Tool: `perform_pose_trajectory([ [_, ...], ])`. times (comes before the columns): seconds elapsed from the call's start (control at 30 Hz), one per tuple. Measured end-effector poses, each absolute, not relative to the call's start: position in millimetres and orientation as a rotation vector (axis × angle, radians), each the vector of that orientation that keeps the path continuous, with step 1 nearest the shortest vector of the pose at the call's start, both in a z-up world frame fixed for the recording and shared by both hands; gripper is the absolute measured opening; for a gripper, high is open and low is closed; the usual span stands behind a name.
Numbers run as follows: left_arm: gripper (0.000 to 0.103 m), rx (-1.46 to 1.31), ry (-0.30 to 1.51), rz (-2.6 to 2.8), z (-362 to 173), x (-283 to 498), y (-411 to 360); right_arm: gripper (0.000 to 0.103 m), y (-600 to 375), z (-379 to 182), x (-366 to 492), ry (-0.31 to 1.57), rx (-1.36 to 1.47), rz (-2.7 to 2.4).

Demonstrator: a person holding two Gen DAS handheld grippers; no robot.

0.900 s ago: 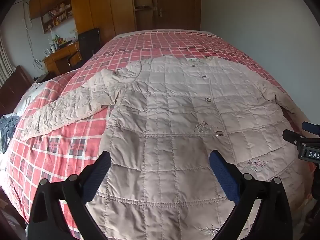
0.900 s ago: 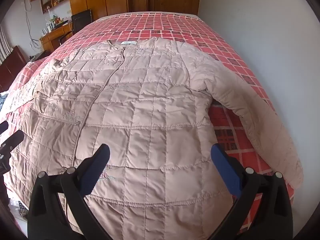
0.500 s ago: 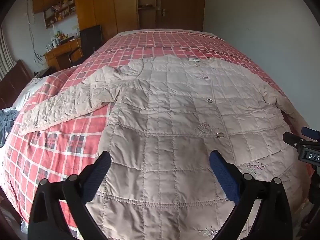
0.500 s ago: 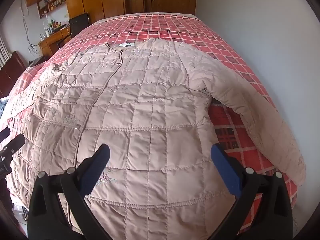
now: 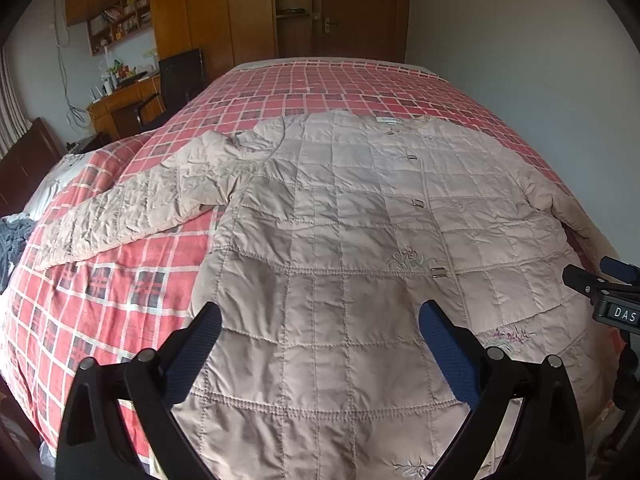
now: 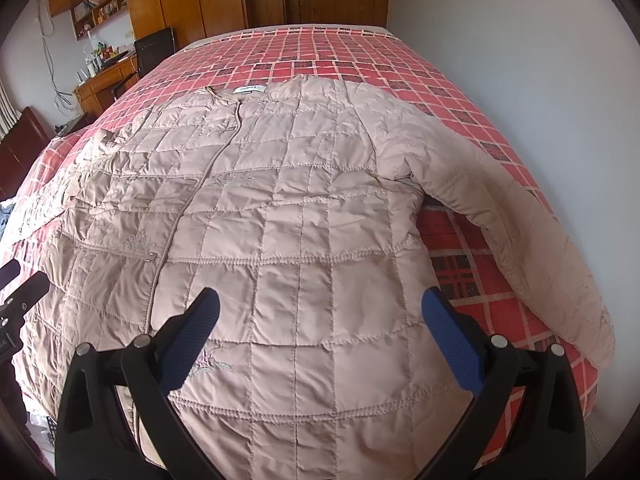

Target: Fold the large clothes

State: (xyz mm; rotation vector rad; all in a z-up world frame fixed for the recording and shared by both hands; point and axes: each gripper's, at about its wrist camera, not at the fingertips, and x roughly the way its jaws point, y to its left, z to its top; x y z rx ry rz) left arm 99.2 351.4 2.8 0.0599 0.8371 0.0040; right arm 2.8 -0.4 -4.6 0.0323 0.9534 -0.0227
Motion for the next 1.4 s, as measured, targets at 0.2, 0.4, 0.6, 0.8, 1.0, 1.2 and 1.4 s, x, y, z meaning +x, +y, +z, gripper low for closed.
perform_pose_trajectory([
  [0.2, 0.099, 0.060, 0.837, 0.004, 2.6, 99.4, 351.7, 0.100, -0.9, -4.8, 3.8, 0.953, 0.032, -0.022],
  [0.4, 0.099, 0.060, 0.837, 0.004, 2.1, 99.8, 351.8, 0.100, -1.2, -4.8, 3.9, 0.952, 0.033, -0.023],
  [0.6, 0.099, 0.060, 0.837, 0.005, 1.9, 99.7, 351.8, 0.100, -1.5, -4.8, 4.3, 0.954, 0.034, -0.022],
  [0.8, 0.099, 0.061, 0.836, 0.007, 1.5, 101.6, 352.0, 0.100, -2.3, -5.2, 5.3, 0.956, 0.034, -0.022],
  [1.0, 0.099, 0.064, 0.835, 0.003, 1.5, 101.7, 352.0, 0.100, -3.7, -4.8, 6.6, 0.951, 0.038, -0.027],
  [1.2, 0.099, 0.068, 0.830, 0.002, 3.4, 101.0, 350.3, 0.100, -3.6, -2.0, 5.4, 0.945, 0.036, -0.026],
  [1.4, 0.099, 0.071, 0.830, 0.002, 4.4, 100.8, 349.8, 0.100, -3.7, -1.3, 5.1, 0.943, 0.036, -0.026],
])
